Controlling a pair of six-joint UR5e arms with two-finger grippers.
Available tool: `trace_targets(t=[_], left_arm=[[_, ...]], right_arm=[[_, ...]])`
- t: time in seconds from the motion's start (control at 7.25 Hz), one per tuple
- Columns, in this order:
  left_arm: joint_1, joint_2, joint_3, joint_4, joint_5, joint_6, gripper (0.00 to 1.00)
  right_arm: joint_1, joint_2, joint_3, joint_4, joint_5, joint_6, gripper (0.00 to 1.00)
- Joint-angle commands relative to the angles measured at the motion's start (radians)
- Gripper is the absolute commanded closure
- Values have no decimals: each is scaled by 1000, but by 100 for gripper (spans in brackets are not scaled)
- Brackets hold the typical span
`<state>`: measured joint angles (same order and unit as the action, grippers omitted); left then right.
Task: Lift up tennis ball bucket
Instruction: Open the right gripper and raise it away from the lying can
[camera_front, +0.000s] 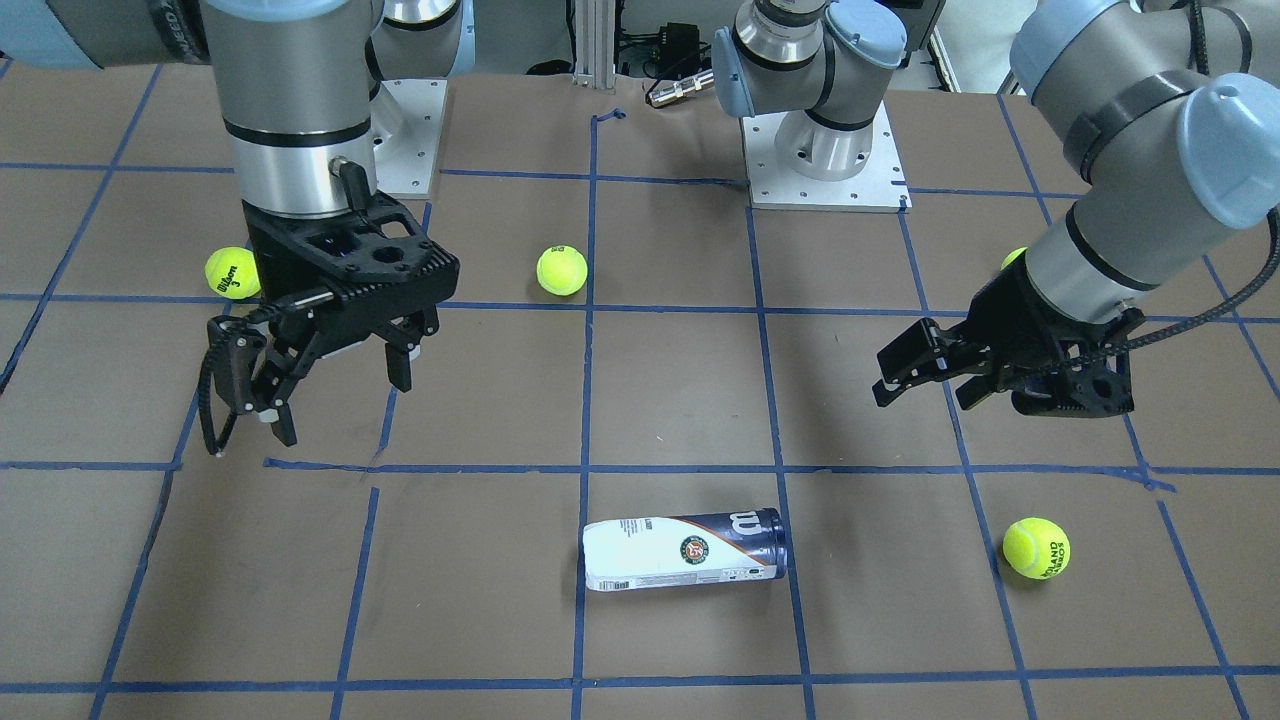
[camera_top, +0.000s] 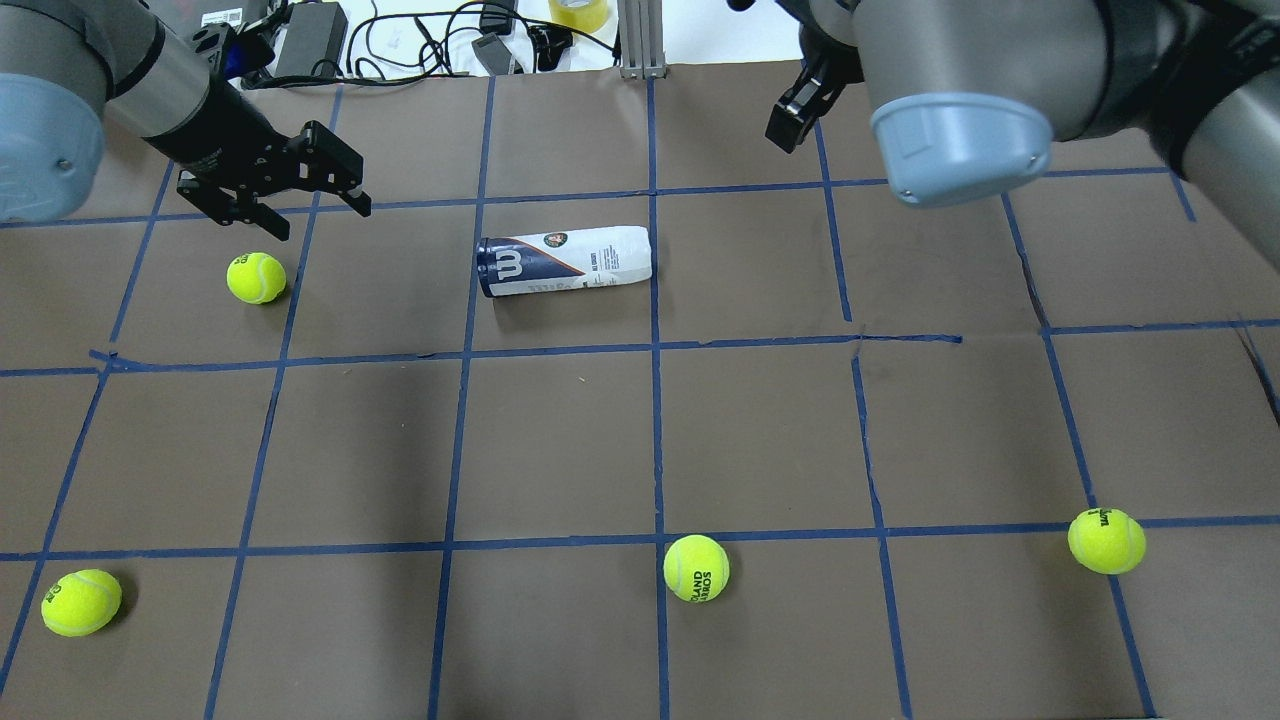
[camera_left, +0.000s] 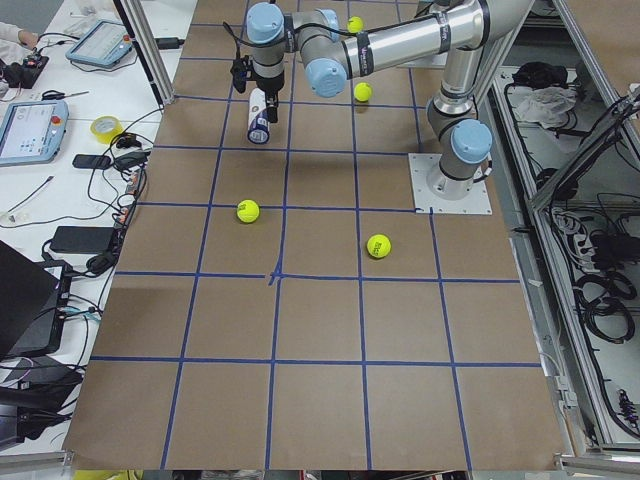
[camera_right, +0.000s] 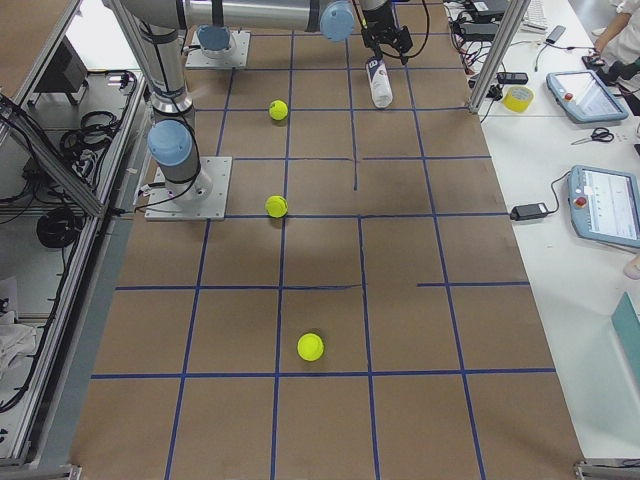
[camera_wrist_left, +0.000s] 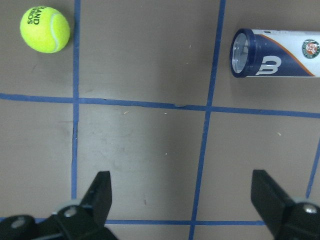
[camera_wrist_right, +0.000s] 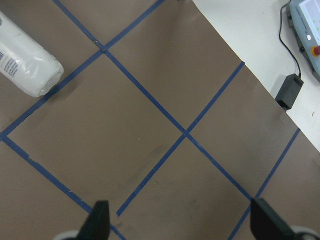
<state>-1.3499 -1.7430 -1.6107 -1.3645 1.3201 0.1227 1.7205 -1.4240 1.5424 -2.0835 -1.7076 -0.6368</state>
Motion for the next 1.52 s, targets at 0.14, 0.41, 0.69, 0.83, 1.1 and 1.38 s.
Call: trace_targets(t=[0.14,0.41,0.69,0.83,1.1,1.38], left_arm=[[0,-50,-1,39,-120,-9,0],[0,-91,0,77,-220,-12,0],[0,-127,0,96,-300,-12,0],[0,-162,-3,129,-317,-12,0],[0,-220,-24,204,-349,-35,0],[0,-259,-29,249,-351,-72,0]], right_arm=[[-21,-102,2,178,9,261,0],[-21,-131,2,290,14,393,0],[-21,-144,2,336,40,498,0],[-21,-157,2,377,42,541,0],[-13,-170,-1,414,136,696,0],[-13,-177,1,424,154,796,0]])
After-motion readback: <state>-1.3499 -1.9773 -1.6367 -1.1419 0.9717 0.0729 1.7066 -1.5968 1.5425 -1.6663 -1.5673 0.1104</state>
